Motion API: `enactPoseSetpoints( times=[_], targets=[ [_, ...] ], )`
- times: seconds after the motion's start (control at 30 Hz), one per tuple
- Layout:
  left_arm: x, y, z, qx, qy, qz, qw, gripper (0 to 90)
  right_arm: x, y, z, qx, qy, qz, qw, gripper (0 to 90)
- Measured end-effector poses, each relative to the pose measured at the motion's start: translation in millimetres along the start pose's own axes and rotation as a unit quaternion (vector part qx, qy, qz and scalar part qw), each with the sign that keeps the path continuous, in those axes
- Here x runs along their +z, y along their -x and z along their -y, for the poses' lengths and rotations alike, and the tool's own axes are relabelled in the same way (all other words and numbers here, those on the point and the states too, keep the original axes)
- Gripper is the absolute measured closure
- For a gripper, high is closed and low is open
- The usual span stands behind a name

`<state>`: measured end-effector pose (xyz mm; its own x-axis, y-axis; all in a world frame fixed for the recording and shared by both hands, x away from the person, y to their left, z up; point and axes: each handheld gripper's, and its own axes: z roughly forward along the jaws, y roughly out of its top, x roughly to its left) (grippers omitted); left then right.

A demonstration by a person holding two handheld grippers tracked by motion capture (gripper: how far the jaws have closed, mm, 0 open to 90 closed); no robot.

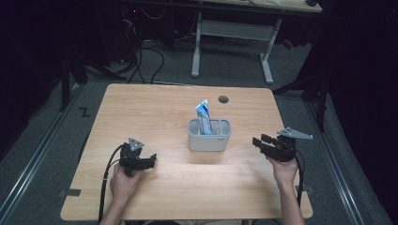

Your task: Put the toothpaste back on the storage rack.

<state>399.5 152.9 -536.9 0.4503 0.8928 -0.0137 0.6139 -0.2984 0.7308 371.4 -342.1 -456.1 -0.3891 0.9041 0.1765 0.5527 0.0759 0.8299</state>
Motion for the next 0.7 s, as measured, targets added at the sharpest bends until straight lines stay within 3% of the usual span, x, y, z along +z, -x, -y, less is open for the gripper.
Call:
enactPoseSetpoints(
  times=[0.17,0.7],
  targets=[
    [0.0,0.0,0.0,0.000,0.000,0.000,1.0000,17.7,6.2,1.9,6.4,0.000,-0.017,0.009,0.9998,49.7],
    [-0.1,0.5,0.0,0.002,0.001,0.000,1.0000,18.6,11.1,7.2,23.6,0.002,-0.038,0.026,0.9989,49.5]
  ],
)
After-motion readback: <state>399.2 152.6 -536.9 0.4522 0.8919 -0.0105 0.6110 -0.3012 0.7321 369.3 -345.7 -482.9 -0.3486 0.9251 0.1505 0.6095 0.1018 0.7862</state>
